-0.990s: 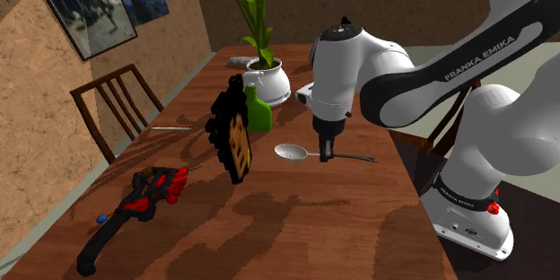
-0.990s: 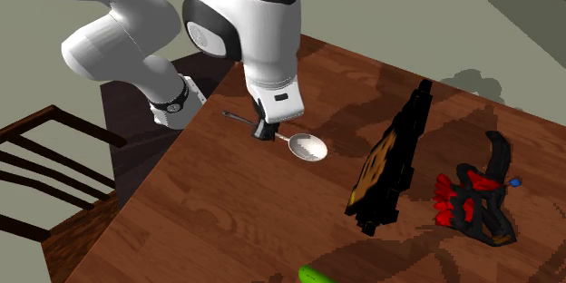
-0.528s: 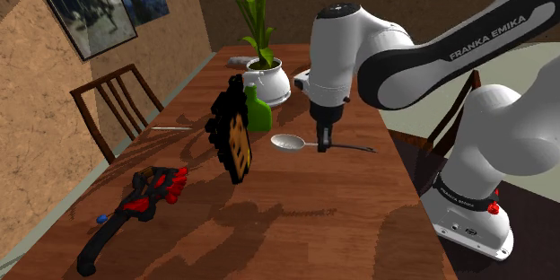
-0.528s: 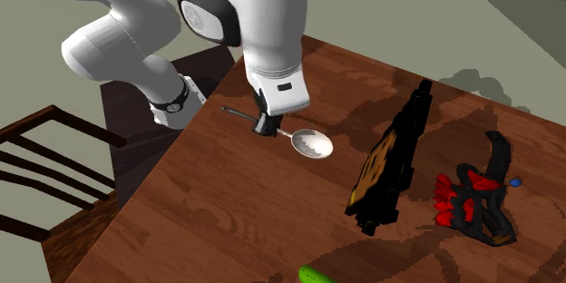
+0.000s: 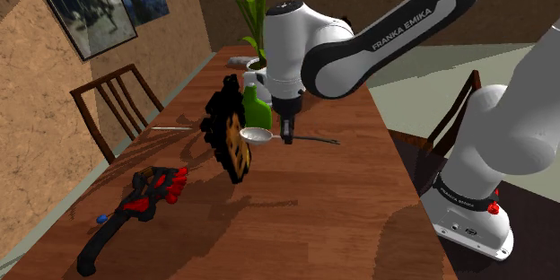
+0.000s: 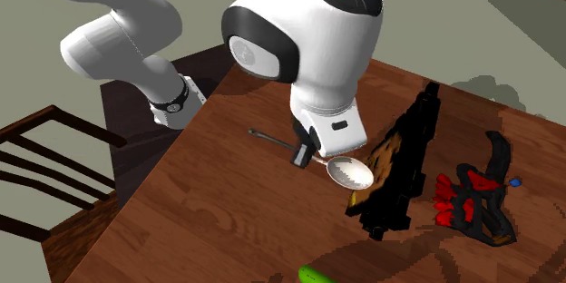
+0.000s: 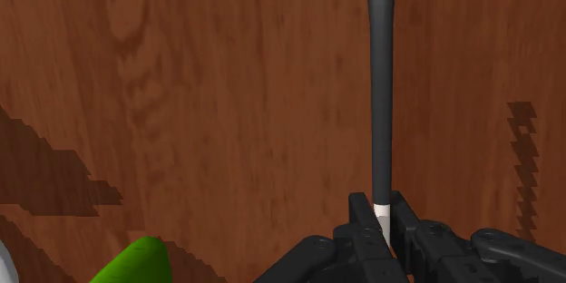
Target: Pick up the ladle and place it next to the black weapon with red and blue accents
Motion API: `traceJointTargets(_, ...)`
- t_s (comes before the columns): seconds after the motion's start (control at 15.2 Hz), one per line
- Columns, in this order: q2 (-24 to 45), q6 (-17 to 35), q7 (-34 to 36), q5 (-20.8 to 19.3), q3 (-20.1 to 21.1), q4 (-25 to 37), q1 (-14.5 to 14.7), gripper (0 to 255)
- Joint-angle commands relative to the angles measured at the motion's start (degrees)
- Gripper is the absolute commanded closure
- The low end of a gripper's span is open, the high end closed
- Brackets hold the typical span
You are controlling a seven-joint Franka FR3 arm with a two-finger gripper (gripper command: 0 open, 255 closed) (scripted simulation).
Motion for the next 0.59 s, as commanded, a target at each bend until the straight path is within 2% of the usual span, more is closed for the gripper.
traceJointTargets(0.0,5.2,-0.2,0.9,-1.9,0.3,5.1,-0.8,255)
traceJointTargets(0.53,23.3,-5.1,2.9,-8.4,-0.1,26.8,-0.9,255)
